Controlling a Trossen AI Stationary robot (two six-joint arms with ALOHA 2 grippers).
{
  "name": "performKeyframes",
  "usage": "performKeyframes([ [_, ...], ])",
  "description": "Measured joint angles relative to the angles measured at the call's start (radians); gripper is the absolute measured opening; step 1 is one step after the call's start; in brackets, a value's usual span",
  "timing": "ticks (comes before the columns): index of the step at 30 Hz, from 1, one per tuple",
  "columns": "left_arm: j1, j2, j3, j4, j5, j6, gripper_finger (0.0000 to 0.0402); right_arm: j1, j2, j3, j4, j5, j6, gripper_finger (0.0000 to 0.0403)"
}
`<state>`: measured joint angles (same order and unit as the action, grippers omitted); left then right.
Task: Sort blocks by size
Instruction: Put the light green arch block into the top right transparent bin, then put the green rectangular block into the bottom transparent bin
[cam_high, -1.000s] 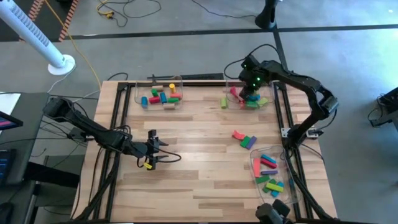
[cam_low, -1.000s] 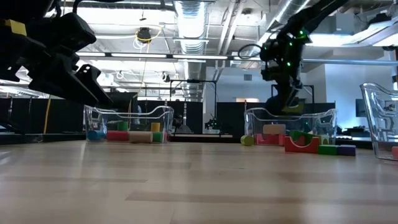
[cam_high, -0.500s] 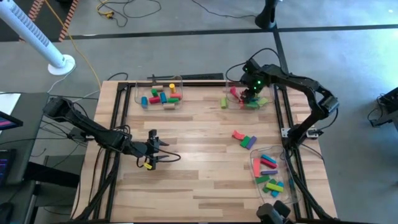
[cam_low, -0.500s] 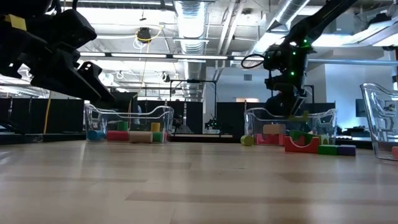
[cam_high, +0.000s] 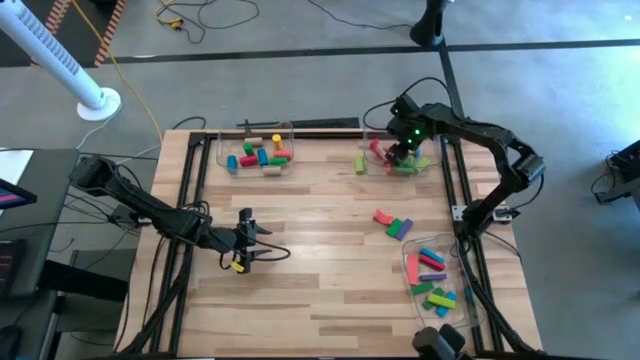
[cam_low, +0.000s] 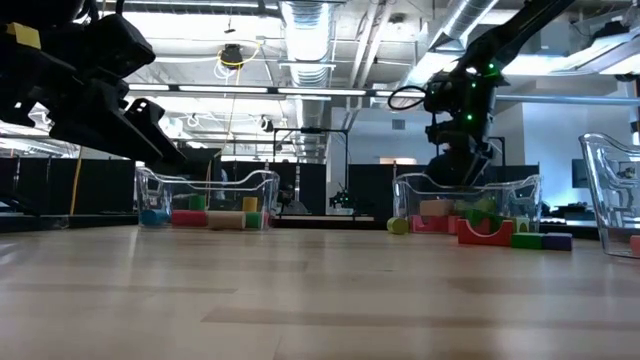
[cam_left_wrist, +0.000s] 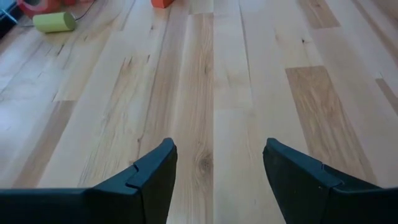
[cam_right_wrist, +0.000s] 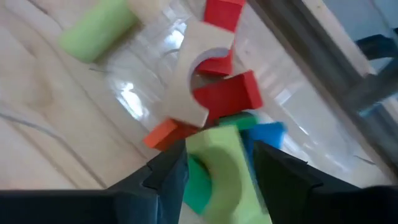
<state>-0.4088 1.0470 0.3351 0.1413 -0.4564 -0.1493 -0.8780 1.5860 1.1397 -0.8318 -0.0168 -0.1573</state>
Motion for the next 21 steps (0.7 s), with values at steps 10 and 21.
performKeyframes([
  [10, 0.000, 0.000, 0.000, 0.000, 0.000, 0.026, 0.0229, 0.014, -0.014, 0.000, 0.006, -0.038, 0.012, 0.0232],
  [21, 0.000, 0.000, 0.000, 0.043, 0.000, 0.086, 0.0229, 0.080, -0.175, 0.000, 0.005, -0.037, 0.061, 0.0229],
])
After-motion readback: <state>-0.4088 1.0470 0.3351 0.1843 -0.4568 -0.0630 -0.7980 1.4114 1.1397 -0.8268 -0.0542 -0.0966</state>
